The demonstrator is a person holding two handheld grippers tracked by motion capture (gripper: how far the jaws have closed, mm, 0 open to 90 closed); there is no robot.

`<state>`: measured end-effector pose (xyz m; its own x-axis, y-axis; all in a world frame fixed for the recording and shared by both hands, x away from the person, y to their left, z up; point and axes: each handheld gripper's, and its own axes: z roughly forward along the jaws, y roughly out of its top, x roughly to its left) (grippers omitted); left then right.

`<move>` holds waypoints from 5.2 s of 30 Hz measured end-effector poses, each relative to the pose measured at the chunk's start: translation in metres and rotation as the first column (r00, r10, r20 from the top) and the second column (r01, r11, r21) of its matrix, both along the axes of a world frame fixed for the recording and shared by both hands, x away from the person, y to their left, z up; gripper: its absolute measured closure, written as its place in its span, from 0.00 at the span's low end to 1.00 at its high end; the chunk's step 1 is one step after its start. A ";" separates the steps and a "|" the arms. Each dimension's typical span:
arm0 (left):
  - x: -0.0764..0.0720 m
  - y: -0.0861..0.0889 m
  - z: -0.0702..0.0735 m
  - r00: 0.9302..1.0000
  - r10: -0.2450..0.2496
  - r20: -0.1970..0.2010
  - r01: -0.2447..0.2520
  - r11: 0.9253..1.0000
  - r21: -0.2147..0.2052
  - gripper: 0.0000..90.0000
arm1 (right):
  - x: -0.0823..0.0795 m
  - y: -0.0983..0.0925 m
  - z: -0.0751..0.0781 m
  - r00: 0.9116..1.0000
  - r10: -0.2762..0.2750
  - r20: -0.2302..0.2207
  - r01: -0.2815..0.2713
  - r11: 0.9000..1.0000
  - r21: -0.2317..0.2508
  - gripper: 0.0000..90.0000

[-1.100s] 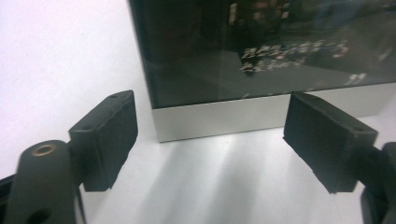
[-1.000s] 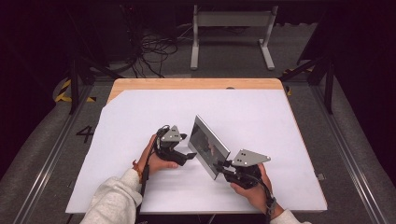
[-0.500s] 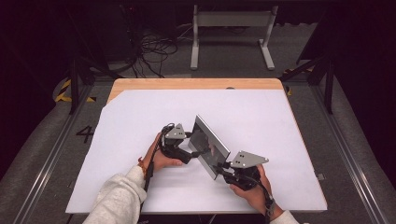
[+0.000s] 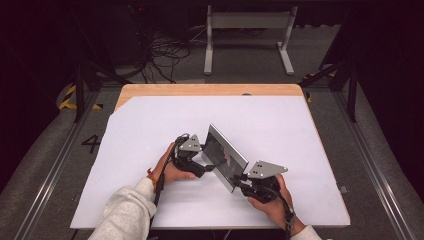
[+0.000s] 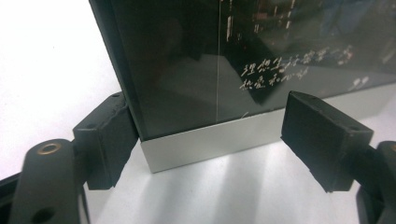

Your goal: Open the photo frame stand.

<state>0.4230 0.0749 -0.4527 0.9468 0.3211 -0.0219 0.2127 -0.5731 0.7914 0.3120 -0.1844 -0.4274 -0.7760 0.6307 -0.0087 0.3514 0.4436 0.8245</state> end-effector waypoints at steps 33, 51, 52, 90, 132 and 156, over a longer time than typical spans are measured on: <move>-0.008 -0.008 0.016 0.998 -0.002 0.065 0.007 0.996 -0.085 0.30 | -0.011 -0.034 0.023 0.996 -0.070 0.047 0.066 0.995 0.076 0.90; -0.026 0.017 0.024 0.998 -0.009 0.058 0.010 1.000 -0.014 0.56 | -0.005 -0.036 0.015 0.996 -0.082 0.024 0.079 0.990 0.116 0.89; -0.027 0.018 0.024 0.998 -0.005 0.055 0.006 1.000 -0.012 0.59 | -0.004 -0.037 0.015 0.996 -0.084 0.021 0.081 0.989 0.121 0.89; -0.045 0.024 0.010 0.997 0.047 0.055 -0.046 0.999 -0.004 0.69 | 0.006 -0.029 0.000 0.995 -0.090 0.045 0.088 0.995 0.050 0.83; -0.044 0.010 -0.005 0.995 0.063 0.072 -0.069 0.994 0.086 0.72 | 0.030 -0.031 -0.014 0.989 -0.145 0.006 0.145 0.989 0.004 0.78; -0.043 0.030 0.014 0.992 0.094 0.086 -0.092 0.995 -0.025 0.81 | 0.027 -0.045 -0.003 0.991 -0.134 -0.023 0.136 0.988 0.067 0.91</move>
